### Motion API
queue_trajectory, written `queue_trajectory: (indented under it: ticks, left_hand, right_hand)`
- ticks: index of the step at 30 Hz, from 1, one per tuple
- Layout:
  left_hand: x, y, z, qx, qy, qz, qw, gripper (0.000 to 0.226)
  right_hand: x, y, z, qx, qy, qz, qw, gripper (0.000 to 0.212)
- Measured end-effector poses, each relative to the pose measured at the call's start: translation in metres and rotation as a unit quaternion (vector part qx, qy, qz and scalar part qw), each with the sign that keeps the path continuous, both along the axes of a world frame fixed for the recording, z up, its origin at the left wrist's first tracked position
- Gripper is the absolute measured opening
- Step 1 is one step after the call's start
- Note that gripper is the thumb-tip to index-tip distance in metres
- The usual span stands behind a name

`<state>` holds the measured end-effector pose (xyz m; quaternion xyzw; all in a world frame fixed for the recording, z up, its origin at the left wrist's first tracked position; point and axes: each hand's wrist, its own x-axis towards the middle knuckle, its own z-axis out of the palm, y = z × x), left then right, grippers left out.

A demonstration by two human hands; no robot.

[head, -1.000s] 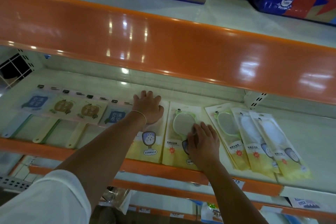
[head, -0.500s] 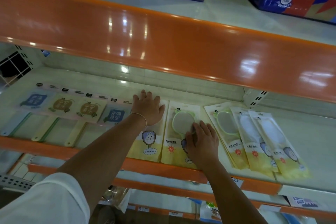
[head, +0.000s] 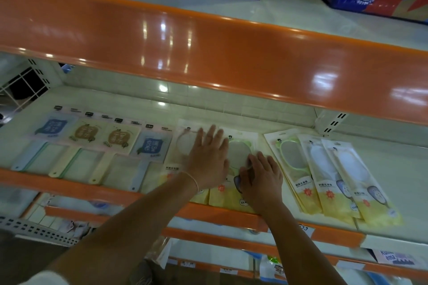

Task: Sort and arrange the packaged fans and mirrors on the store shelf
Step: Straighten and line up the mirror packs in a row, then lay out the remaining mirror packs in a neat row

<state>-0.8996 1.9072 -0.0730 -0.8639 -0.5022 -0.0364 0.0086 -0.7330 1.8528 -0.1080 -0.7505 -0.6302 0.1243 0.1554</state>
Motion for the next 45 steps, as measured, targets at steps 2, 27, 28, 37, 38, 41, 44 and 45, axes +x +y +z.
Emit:
queue_trajectory:
  ticks: [2, 27, 28, 37, 38, 41, 44, 45]
  left_hand:
    - [0.013, -0.026, -0.004, -0.006, 0.018, -0.018, 1.0, 0.061]
    - [0.042, -0.048, -0.013, -0.075, 0.008, -0.042, 0.996, 0.071]
    - [0.044, -0.048, -0.014, -0.081, 0.011, -0.044, 0.996, 0.072]
    - [0.045, -0.047, -0.014, -0.111, 0.021, -0.044, 0.993, 0.068]
    - [0.045, -0.048, -0.014, -0.111, 0.02, -0.044, 0.993, 0.068]
    - [0.045, -0.049, -0.011, -0.113, 0.02, -0.037, 0.993, 0.068]
    - [0.047, -0.049, -0.006, -0.097, 0.015, -0.031, 0.995, 0.068]
    - [0.05, -0.048, -0.005, -0.088, 0.016, -0.032, 0.995, 0.068]
  right_hand:
    - [0.0, 0.0, 0.001, -0.004, -0.003, 0.002, 1.0, 0.068]
    - [0.102, -0.01, 0.026, 0.108, -0.006, -0.149, 0.983, 0.047]
    - [0.108, -0.011, 0.026, 0.095, -0.021, -0.16, 0.982, 0.043]
    - [0.125, -0.012, 0.02, 0.064, -0.055, -0.164, 0.983, 0.026]
    - [0.127, -0.011, 0.022, 0.063, -0.047, -0.162, 0.984, 0.031]
    - [0.137, -0.009, 0.028, 0.091, -0.002, -0.187, 0.978, 0.046]
    - [0.159, -0.012, 0.033, 0.08, -0.022, -0.242, 0.967, 0.049]
    - [0.167, -0.013, 0.035, 0.046, -0.024, -0.268, 0.962, 0.051]
